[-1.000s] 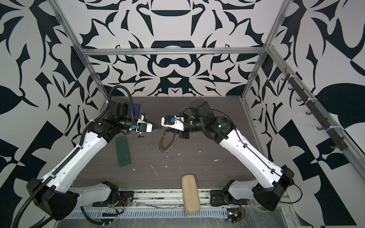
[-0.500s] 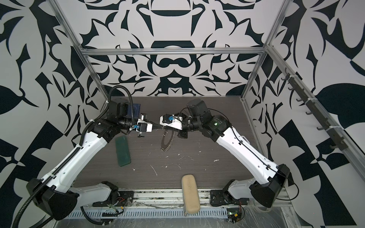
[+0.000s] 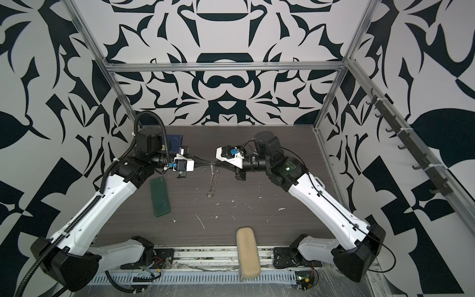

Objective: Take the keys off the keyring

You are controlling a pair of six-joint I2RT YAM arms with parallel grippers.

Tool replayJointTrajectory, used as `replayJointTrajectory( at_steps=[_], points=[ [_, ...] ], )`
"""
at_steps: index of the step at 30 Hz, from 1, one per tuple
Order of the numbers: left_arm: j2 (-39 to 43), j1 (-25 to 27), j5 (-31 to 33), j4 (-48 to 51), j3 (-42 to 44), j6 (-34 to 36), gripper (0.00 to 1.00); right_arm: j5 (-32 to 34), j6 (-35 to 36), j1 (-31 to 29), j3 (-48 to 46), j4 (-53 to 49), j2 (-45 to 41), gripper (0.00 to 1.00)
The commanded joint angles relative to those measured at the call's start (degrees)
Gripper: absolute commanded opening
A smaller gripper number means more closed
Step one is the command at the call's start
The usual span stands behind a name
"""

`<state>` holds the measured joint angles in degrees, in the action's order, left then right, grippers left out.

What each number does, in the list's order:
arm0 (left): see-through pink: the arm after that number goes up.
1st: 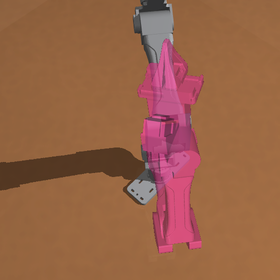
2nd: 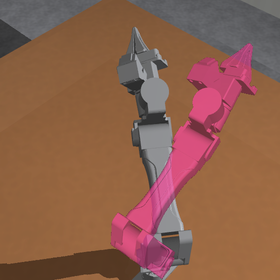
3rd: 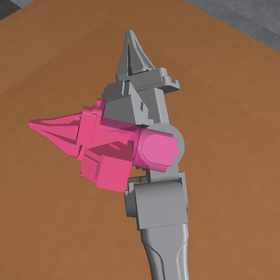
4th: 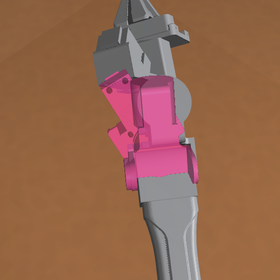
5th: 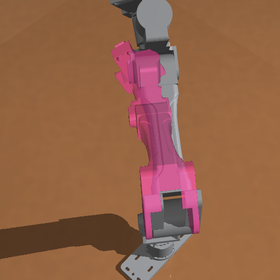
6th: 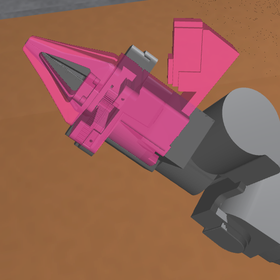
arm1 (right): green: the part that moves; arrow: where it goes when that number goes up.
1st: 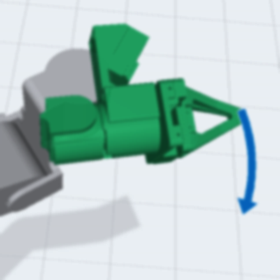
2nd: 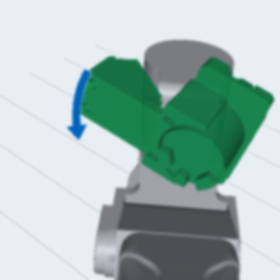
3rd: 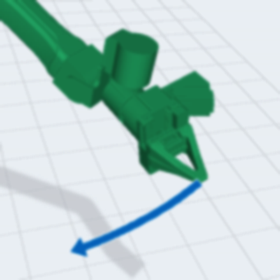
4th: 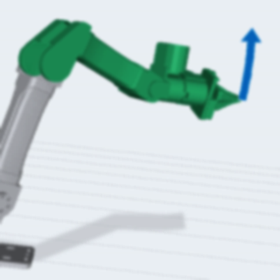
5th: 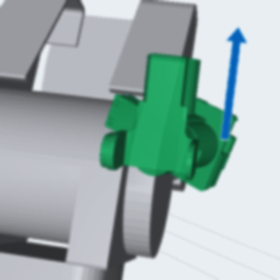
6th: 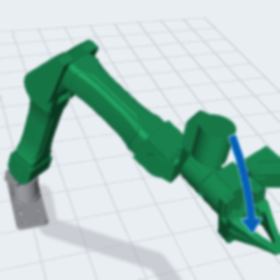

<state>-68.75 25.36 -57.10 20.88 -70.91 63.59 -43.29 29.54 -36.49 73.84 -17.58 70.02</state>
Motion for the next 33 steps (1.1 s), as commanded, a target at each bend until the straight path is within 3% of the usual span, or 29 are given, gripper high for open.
replayJointTrajectory(
  at_steps=[1, 19, 33],
  points=[
    [1.7, -1.7, 0.5, -2.1, 1.5, -2.1, 0.0, -4.2, -7.3, 2.2, -1.5, 8.8, -3.2, 0.0],
    [2.3, -1.5, 2.8, -20.7, 9.8, -7.9, 0.0, -3.8, -27.2, 3.3, -10.2, 37.9, -3.1, 0.0],
    [1.7, 0.0, 6.7, -31.0, 13.3, -10.0, 0.0, -0.3, -33.9, 3.3, -11.9, 49.2, -0.7, 0.0]
  ],
)
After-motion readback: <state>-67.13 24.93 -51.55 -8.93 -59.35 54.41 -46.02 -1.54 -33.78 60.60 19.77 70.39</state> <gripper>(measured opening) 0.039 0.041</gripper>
